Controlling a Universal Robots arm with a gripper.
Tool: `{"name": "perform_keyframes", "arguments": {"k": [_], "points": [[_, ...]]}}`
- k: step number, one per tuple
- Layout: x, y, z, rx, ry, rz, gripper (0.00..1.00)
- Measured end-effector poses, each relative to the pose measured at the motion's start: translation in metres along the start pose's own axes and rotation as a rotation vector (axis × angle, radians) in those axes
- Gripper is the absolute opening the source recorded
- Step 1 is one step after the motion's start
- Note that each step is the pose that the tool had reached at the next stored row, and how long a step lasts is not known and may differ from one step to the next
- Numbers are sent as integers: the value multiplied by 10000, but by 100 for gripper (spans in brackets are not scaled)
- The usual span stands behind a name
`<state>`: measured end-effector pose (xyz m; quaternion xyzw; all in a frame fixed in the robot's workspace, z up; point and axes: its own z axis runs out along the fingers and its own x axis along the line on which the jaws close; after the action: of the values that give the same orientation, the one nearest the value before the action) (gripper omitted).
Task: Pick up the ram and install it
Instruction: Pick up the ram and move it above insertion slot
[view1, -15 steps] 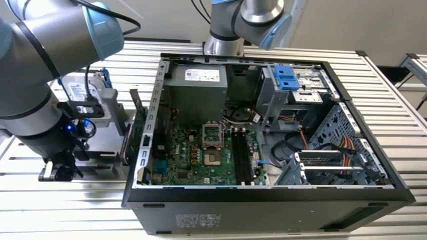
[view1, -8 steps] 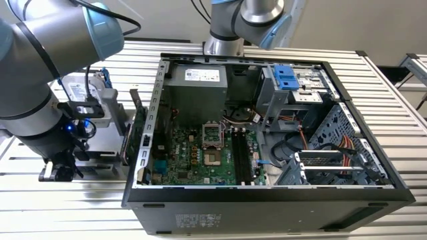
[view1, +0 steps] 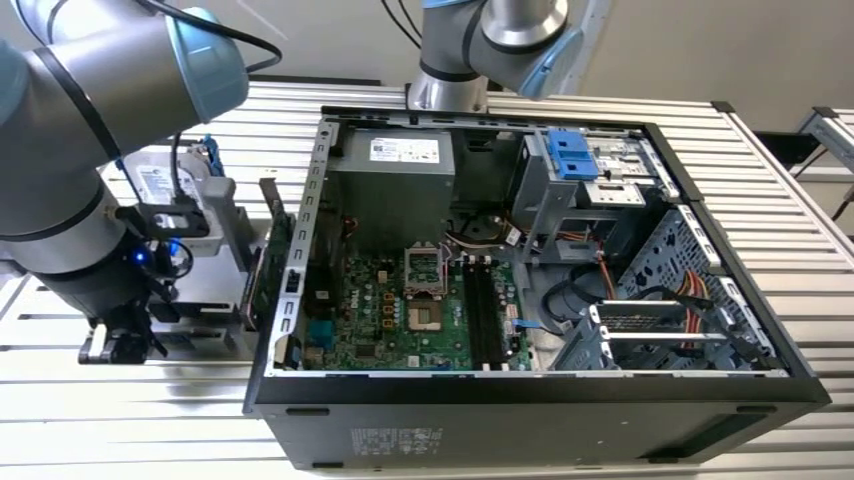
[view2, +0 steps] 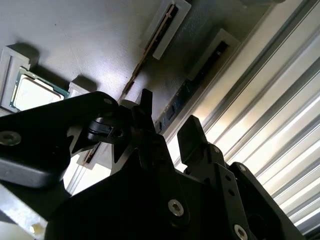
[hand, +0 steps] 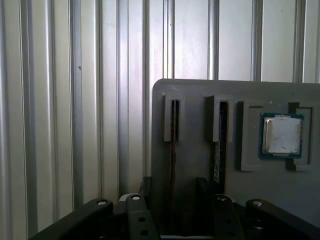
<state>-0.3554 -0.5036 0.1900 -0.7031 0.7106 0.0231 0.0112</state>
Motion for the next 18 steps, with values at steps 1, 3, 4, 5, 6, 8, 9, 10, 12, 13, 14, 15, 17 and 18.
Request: {"name": "perform_keyframes", "arguments": {"k": [1,3,4,5,6,8,9,10,12,13,14,15,17,18], "points": [[0,0,2,0,0,-1,100],[1,0,5,2,0,-9,100],[1,0,6,2,0,-14,100],[1,-1,7,2,0,-21,100],[1,-1,7,2,0,-27,100],[1,-1,7,1,1,-37,100],[1,-1,8,2,0,-41,100],[1,-1,8,1,0,-46,100],[1,-1,8,1,1,-56,100],[1,-1,8,0,1,-60,100],[1,0,8,0,1,-64,100],[1,-1,8,0,0,-69,100],[1,0,8,0,1,-78,100],[1,-1,8,-1,1,-84,100]]}}
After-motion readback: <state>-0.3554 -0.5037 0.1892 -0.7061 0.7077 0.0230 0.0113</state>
